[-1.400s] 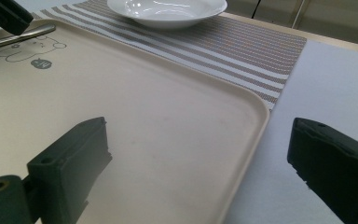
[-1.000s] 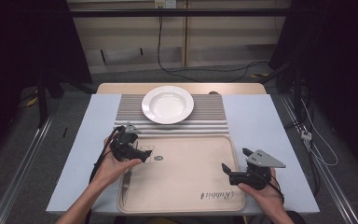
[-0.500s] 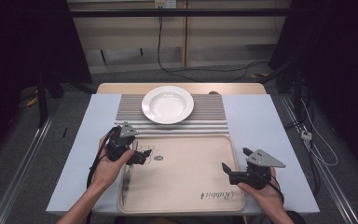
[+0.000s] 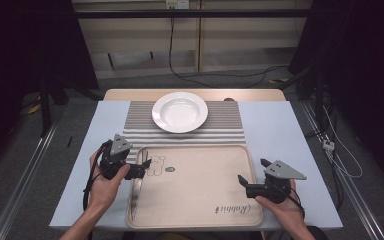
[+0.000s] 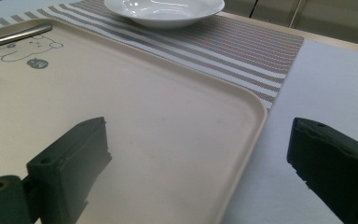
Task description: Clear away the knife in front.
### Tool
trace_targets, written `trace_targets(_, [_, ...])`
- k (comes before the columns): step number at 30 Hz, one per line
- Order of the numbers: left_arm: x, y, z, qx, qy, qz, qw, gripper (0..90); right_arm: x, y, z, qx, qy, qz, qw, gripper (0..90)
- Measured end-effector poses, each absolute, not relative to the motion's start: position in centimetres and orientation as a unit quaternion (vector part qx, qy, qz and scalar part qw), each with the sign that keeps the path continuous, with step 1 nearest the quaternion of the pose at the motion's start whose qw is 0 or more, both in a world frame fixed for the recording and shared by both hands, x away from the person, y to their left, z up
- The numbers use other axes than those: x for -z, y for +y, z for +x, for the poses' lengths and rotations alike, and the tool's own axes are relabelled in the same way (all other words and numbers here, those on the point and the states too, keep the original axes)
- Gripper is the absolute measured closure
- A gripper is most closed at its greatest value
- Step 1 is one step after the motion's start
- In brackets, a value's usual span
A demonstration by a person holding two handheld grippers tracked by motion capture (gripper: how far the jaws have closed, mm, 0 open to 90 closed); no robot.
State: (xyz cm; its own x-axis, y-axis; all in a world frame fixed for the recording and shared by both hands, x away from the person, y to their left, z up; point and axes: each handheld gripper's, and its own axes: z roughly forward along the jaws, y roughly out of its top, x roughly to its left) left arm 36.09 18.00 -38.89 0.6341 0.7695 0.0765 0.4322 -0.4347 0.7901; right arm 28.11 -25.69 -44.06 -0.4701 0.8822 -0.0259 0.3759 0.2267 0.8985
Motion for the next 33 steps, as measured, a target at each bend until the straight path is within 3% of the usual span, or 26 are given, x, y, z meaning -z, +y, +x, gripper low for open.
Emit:
trace_targets(19, [40.6,19.4,32.2,-0.22,0.382,0.802,0.404,5.3,44.1,-25.7,28.1,-0.448,0.729,0.434,0.283,5.7])
trace_targets(33, [42.3,20.7,32.6,-0.212,0.395,0.793,0.413,5.4,44.1,-25.8,28.1,-0.447,0.727,0.436,0.285,5.8])
